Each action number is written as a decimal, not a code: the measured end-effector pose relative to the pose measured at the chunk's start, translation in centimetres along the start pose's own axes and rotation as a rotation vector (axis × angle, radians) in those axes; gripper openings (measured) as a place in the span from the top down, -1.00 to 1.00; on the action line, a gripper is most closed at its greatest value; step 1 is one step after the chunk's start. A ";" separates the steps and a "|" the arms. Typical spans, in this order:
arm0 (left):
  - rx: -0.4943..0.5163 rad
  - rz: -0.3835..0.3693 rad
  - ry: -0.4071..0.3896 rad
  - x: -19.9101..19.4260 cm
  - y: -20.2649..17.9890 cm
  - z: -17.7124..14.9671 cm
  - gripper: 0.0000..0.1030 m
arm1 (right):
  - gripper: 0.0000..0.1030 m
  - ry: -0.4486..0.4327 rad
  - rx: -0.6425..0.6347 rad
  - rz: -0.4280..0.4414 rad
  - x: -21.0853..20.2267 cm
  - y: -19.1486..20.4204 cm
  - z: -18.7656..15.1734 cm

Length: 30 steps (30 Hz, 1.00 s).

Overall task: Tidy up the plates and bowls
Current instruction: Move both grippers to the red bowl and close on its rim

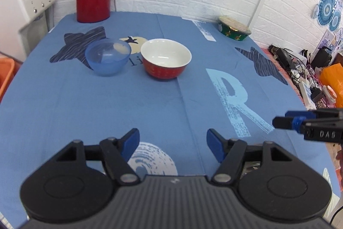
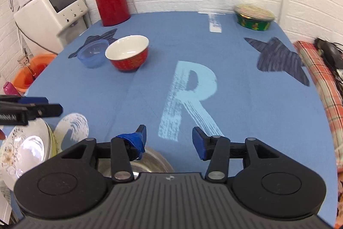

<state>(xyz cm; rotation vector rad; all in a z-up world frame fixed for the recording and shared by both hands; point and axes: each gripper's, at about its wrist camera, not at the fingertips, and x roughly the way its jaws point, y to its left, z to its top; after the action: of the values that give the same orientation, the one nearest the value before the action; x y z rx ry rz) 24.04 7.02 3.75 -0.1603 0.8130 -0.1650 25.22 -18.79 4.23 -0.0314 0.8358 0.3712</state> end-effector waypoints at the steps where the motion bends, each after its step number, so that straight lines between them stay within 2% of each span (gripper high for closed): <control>1: -0.003 0.002 0.008 0.5 0.2 0.4 -0.33 | 0.38 0.002 -0.005 0.010 0.5 0.1 0.8; 8: -0.049 0.026 0.033 4.2 1.7 3.5 -0.33 | 0.36 0.020 -0.046 0.018 5.4 0.5 5.8; 16: -0.119 0.039 0.049 7.3 3.3 5.9 -0.33 | 0.35 0.026 -0.014 0.059 9.8 0.8 8.4; 18: -0.171 0.023 0.048 8.0 3.9 6.8 -0.33 | 0.35 0.019 -0.005 0.070 10.6 0.9 9.2; 21: -0.308 -0.025 0.036 9.0 5.2 8.2 -0.33 | 0.34 0.005 0.013 0.097 12.0 1.1 11.2; 23: -0.383 -0.032 0.018 9.5 5.8 9.0 -0.33 | 0.34 0.002 0.023 0.110 13.1 1.4 12.7; 30: -0.465 0.025 0.034 12.2 6.8 9.8 -0.33 | 0.33 0.066 -0.065 0.057 17.9 3.0 15.5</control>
<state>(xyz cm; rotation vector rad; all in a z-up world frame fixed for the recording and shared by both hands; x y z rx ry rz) 40.03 11.90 0.39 -0.5862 0.8779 0.0483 46.31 -7.74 1.98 -0.0810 0.8905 0.4536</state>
